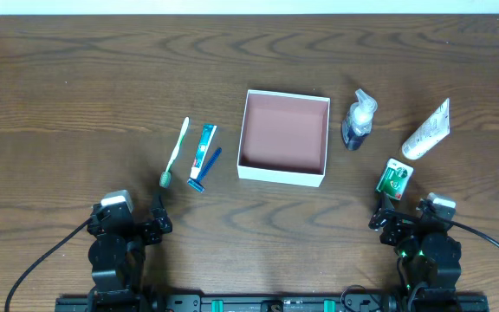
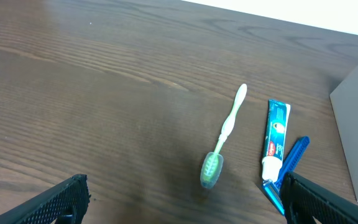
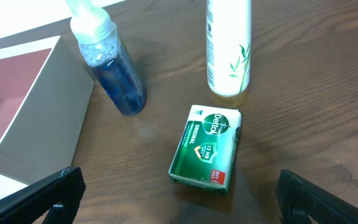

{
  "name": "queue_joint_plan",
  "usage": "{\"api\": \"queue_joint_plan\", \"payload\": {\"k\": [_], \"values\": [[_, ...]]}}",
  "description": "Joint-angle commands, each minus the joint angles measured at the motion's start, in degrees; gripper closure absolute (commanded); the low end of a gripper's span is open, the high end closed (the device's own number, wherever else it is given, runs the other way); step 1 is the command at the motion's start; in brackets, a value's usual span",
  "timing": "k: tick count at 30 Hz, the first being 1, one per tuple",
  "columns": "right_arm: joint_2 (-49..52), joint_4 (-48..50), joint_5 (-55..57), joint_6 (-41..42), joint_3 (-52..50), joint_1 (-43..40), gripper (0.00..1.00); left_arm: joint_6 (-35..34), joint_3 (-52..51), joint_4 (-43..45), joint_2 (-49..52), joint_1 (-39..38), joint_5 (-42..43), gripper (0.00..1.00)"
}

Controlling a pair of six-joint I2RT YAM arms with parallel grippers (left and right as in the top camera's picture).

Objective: Pack container

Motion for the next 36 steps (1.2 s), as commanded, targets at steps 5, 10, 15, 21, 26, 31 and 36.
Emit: {"api": "queue_joint_plan", "payload": {"k": [5,10,15,21,26,31,36], "values": [[-0.5,0.0,0.0,0.8,-0.2,0.4,0.01,-0.1,-1.0,0.0,-0.4,-0.2,0.3,0.02],[-0.5,0.0,0.0,0.8,-0.2,0.4,0.01,-0.1,-1.0,0.0,-0.4,-0.2,0.3,0.02],[-0.5,0.0,0.0,0.8,-0.2,0.4,0.01,-0.1,-1.0,0.0,-0.4,-0.2,0.3,0.02],[-0.5,0.0,0.0,0.8,-0.2,0.4,0.01,-0.1,-1.0,0.0,-0.4,-0.2,0.3,0.02],[-0.5,0.0,0.0,0.8,-0.2,0.4,0.01,-0.1,-1.0,0.0,-0.4,-0.2,0.3,0.02],[-0.5,0.1,-0.3,1.2,-0.2,0.4,0.01,-0.1,-1.0,0.0,-0.4,-0.2,0.3,0.02],[-0.5,-0.2,-3.4,3.4,-0.2,0.4,0.01,-0.1,-1.0,0.0,-0.4,-0.2,0.3,0.02]]}}
